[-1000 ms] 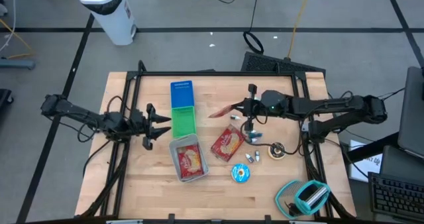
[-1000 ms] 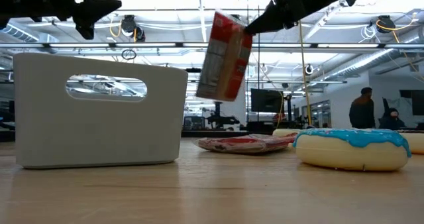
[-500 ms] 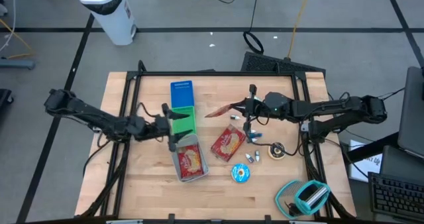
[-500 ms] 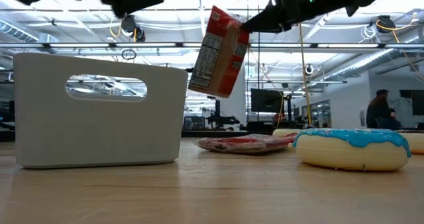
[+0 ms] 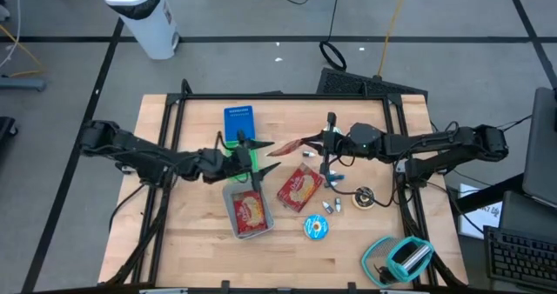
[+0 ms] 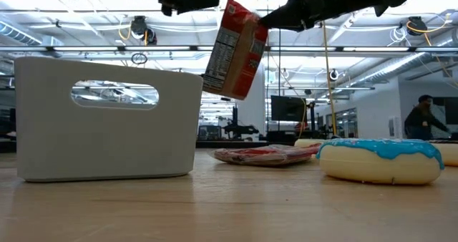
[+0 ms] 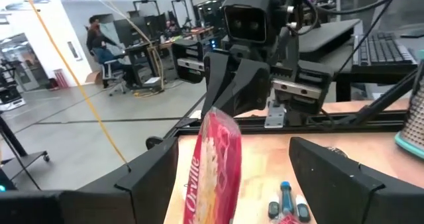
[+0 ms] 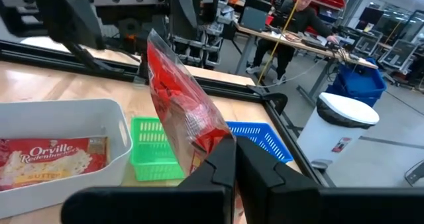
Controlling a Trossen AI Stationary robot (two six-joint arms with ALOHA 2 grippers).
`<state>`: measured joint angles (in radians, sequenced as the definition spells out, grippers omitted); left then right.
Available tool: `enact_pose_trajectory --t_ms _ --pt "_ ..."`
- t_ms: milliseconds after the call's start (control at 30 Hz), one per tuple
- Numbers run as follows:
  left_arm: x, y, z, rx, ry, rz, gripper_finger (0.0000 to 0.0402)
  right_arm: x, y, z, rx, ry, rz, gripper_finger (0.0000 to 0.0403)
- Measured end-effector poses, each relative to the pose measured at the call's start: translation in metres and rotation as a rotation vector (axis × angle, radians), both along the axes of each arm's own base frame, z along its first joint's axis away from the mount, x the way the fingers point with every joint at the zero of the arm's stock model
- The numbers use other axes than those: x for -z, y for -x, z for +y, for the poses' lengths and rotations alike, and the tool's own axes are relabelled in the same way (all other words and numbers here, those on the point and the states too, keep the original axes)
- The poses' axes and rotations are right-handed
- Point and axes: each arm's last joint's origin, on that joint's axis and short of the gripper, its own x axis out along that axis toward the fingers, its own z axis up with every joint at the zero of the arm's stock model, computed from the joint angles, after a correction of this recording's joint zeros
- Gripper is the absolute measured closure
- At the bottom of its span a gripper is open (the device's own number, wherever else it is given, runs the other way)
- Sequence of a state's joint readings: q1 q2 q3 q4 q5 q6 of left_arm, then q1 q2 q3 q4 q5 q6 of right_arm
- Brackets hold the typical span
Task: Pick & Place Food Item
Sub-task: Put the top popcorn pack into the gray bin
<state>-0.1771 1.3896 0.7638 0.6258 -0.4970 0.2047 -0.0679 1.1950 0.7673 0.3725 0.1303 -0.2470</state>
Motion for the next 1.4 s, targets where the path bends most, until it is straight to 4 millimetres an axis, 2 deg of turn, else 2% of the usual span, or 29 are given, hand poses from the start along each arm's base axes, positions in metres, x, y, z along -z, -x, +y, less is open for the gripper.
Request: enact_pose_trajectory --t_ms 233,533,767,933,1400 --pt "0.010 -0.015 0.007 -0.032 0.002 0.031 0.0115 -0.001 0.000 0.001 -0.005 0.008 -0.007 0.0403" --pt "0.010 -0.017 0.018 -0.060 0.070 -0.006 0.0135 -0.001 0.000 0.001 -0.007 0.024 -0.007 0.0403" --pt "0.010 -0.019 0.028 0.033 0.142 -0.024 0.0166 -0.001 0.000 0.001 -0.008 0.027 -0.007 0.0403" --pt "0.010 -0.020 0.031 0.064 0.159 -0.026 0.0215 -0.001 0.000 0.001 -0.008 0.027 -0.006 0.0403" --pt "0.008 -0.019 0.030 0.110 0.125 -0.020 0.0393 0.000 0.000 0.001 -0.007 0.016 -0.002 0.0403"
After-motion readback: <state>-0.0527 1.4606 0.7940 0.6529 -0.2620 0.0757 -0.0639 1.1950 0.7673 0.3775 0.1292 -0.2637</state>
